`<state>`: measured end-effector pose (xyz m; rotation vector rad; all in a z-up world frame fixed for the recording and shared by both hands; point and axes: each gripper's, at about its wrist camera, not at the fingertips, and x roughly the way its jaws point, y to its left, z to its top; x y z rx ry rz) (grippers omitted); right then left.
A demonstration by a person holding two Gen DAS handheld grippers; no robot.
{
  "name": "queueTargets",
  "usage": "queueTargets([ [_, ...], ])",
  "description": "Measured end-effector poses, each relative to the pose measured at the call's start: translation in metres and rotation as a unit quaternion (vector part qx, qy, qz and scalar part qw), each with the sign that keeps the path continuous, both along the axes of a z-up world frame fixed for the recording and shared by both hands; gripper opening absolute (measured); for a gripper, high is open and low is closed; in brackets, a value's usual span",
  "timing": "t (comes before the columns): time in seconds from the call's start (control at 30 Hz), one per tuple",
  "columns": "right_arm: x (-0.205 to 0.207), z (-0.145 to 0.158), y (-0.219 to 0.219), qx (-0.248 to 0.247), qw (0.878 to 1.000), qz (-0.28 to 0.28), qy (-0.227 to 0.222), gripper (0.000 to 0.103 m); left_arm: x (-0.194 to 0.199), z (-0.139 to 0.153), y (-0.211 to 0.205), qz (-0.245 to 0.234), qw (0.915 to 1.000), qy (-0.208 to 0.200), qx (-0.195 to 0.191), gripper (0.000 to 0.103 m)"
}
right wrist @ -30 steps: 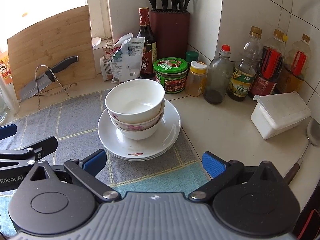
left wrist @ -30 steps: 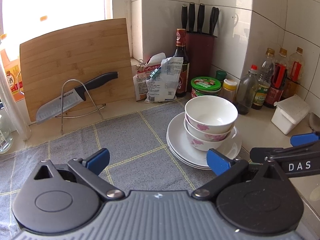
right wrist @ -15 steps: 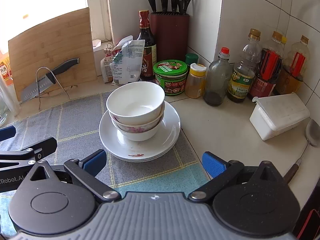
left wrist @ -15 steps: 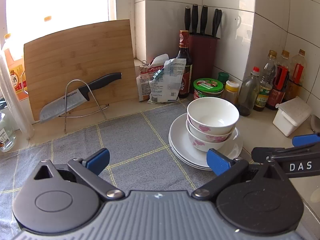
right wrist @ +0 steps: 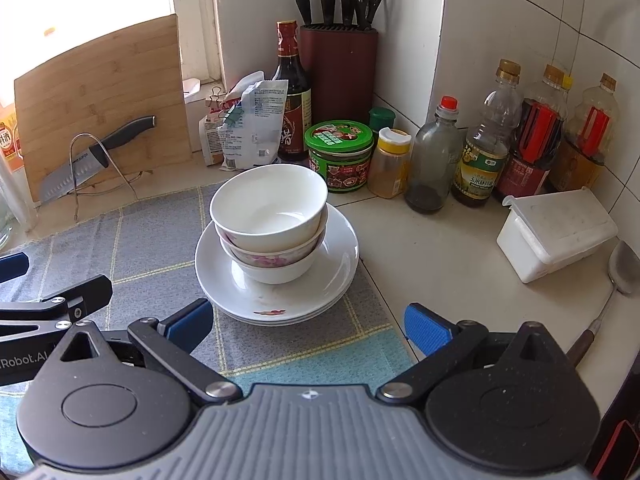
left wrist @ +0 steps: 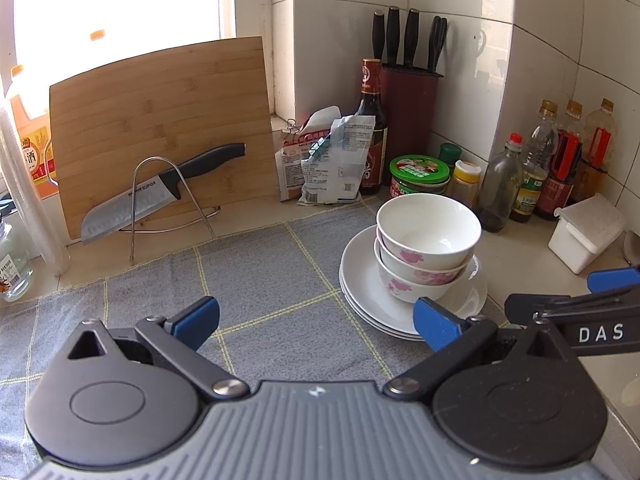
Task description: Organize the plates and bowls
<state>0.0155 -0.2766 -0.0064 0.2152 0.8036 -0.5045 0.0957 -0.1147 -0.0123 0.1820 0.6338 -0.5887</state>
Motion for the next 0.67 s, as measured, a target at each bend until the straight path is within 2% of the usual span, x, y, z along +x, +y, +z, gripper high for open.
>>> queueTargets([
  [0.67, 0.0012, 0.0031, -0.0017, -0.007, 1.000, 0.001, 0.002, 0.103, 0.0026, 0.0008, -0.0009, 0.000, 1.0000, 0.003, -0.001, 0.102],
])
